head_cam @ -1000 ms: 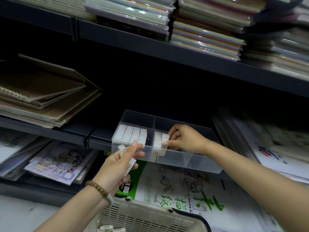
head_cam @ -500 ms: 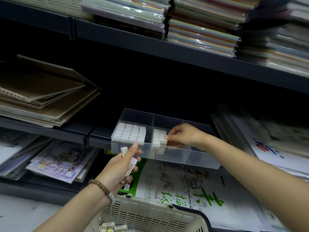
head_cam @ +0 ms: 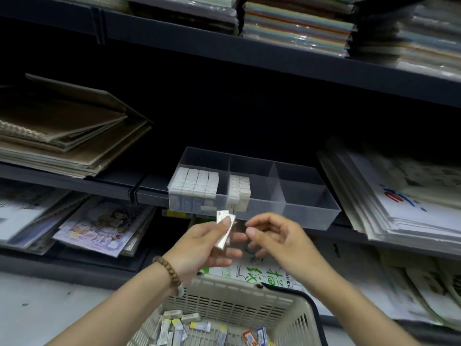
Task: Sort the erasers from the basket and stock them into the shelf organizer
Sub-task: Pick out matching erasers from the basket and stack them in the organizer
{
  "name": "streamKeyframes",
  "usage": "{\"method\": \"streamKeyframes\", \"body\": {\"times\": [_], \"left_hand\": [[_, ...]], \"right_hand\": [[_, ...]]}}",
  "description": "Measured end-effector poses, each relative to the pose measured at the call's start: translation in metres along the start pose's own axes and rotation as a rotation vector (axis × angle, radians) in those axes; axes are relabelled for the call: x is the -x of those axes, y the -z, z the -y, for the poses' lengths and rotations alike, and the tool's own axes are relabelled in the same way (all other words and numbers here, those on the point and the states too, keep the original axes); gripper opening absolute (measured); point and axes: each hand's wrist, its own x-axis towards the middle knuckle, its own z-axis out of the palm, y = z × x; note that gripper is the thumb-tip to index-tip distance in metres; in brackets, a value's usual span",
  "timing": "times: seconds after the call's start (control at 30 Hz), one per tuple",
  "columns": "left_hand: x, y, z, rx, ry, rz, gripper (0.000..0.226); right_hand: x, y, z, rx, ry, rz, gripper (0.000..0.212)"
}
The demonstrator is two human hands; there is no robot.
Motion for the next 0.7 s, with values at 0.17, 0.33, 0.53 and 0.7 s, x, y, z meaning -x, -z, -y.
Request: {"method": "streamKeyframes", "body": {"times": [0.17, 0.33, 0.53, 0.7], "left_hand": [[0.002, -0.004, 0.009, -0.304, -0.033, 0.017, 0.047], [0.000, -0.009, 0.014, -0.486, -0.092, 0.146, 0.047], [0.000, -0.008, 0.014, -0.408, -0.056, 0.211, 0.046], [-0.007, 0.001, 0.012, -0.254, 0.014, 0.078, 0.017]], "right_hand": [[0.008, -0.006, -0.012, -0.079, -0.089, -0.004, 0.018], [0.010, -0.004, -0.015, -0.134, -0.129, 0.067, 0.020], [0.008, -0.001, -0.022, -0.230, -0.157, 0.009, 0.018], [0.005, 0.003, -0.023, -0.429, -0.213, -0.042, 0.020]]}}
